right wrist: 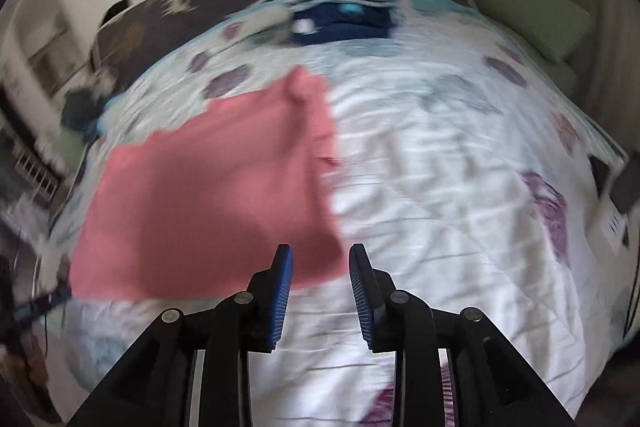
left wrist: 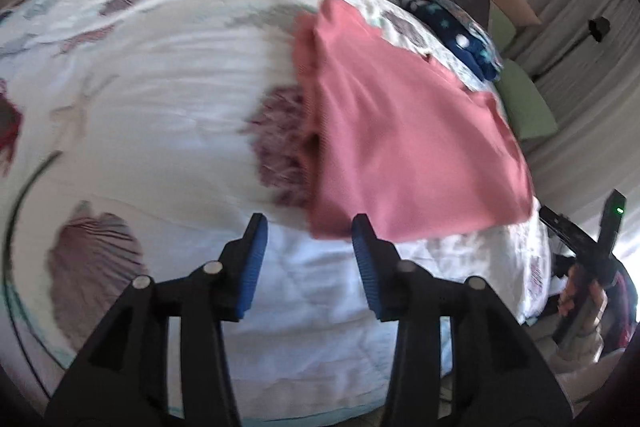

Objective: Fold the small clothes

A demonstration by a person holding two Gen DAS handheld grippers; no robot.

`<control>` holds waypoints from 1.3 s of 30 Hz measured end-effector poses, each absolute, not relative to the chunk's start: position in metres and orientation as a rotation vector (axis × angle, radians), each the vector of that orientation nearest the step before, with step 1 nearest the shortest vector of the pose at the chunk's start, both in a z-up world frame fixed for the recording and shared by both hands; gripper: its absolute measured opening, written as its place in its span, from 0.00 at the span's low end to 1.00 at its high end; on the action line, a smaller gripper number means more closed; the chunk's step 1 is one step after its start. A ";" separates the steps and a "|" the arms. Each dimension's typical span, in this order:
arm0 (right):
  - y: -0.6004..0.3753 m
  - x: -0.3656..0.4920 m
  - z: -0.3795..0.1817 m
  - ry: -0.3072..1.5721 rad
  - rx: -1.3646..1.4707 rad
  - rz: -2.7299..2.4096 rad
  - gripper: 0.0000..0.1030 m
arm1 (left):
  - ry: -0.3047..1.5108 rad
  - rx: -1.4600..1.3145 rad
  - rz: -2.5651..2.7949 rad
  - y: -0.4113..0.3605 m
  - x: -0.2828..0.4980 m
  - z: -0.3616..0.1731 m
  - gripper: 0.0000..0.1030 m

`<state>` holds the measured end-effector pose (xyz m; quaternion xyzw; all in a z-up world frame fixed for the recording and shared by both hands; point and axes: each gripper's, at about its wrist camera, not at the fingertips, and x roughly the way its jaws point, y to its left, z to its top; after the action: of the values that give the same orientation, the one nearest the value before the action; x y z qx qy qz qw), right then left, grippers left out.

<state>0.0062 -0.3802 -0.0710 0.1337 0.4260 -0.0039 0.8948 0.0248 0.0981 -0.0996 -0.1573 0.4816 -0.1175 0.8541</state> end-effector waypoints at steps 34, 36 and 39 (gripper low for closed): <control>-0.120 0.005 -0.078 0.738 -0.351 0.521 0.48 | 0.947 -0.305 -0.107 0.139 0.043 -0.106 0.51; -0.097 0.006 -0.088 0.740 -0.389 0.563 0.48 | 0.937 -0.321 -0.094 0.150 0.041 -0.106 0.51; -0.077 0.010 -0.100 0.751 -0.415 0.595 0.48 | 0.931 -0.342 -0.083 0.161 0.039 -0.106 0.51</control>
<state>0.0103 -0.0768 -0.0996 -0.1984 0.3586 0.2839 0.8669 0.0386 0.1608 -0.1057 -0.1642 0.4467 -0.0397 0.8786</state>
